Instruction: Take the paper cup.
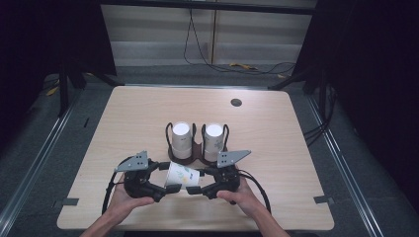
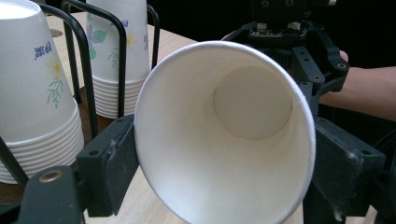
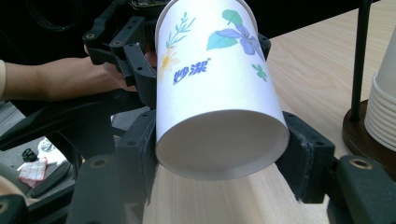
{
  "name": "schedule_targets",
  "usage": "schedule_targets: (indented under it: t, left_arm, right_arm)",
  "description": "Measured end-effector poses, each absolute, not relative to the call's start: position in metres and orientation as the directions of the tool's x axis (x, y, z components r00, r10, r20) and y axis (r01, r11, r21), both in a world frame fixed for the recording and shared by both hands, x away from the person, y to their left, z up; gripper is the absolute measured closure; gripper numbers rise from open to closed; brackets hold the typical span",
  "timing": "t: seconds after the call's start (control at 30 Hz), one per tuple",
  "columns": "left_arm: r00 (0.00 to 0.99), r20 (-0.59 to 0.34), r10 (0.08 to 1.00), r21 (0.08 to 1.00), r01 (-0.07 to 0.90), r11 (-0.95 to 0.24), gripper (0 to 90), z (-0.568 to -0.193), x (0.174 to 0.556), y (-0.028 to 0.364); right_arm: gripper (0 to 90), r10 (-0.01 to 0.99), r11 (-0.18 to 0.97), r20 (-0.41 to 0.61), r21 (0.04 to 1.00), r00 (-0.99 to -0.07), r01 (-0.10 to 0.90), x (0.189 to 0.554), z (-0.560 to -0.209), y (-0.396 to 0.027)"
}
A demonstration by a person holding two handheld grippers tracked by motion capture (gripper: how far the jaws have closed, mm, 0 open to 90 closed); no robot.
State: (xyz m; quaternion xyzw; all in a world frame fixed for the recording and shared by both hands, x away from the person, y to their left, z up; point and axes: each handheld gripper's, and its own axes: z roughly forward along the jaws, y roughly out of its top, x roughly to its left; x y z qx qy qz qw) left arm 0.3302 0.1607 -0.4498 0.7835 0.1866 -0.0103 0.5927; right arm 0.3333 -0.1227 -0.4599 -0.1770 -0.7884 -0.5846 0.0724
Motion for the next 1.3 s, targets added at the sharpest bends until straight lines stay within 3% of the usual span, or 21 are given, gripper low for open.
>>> schedule_targets:
  t: [0.57,0.87,1.3]
  left_arm:
    - [0.942,-0.237,0.236,0.916,0.298,-0.268,19.6,-0.4515,0.3304,0.1579]
    - [0.952,-0.219,0.212,0.923,0.273,-0.272,27.4,-0.4516,0.3282,0.1573]
    - [0.948,-0.232,0.219,0.92,0.287,-0.269,27.5,-0.4531,0.3283,0.1607]
  right_arm:
    - [35.5,0.182,0.311,0.311,0.882,-0.933,0.355,0.3325,-0.4603,-0.1188]
    - [27.4,0.208,0.339,0.331,0.858,-0.92,0.385,0.3353,-0.4602,-0.1193]
    - [18.2,0.239,0.356,0.351,0.836,-0.905,0.418,0.338,-0.462,-0.1145]
